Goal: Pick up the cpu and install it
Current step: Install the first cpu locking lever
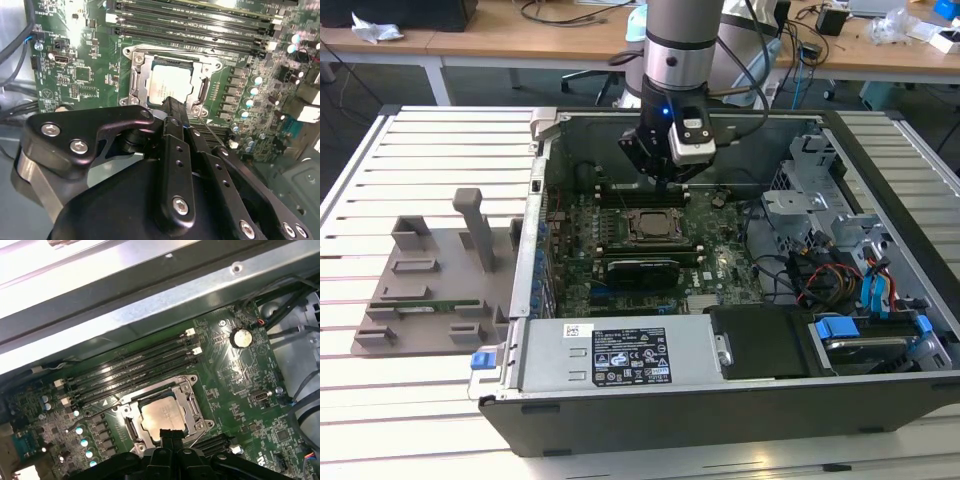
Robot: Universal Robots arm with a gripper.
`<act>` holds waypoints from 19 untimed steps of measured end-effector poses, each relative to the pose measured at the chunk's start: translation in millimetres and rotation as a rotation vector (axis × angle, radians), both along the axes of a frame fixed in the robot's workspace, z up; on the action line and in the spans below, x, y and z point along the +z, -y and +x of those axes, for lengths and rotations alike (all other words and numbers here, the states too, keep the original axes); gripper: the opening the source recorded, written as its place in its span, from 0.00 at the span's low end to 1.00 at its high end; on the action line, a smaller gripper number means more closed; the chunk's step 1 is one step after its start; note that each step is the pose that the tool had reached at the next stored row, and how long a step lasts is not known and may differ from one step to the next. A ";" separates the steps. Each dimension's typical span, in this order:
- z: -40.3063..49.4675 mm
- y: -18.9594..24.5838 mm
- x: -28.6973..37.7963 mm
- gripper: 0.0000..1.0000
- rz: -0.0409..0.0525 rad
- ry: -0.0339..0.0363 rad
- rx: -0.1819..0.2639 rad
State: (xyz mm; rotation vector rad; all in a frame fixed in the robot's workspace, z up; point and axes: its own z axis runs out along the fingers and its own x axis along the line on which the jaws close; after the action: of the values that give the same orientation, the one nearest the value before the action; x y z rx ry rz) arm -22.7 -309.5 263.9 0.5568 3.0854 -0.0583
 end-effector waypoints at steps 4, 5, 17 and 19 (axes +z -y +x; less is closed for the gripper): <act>0.0 0.0 0.0 0.11 0.0000 0.0000 0.043; 0.0 0.0 0.0 0.11 0.0000 0.0000 0.059; 0.0 0.0 0.0 0.11 0.0000 0.0000 0.180; 0.0 0.0 0.0 0.11 0.0000 0.0000 0.207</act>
State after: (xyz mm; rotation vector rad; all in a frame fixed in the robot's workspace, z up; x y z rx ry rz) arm -22.7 -309.5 263.9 0.2348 3.1226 -0.0569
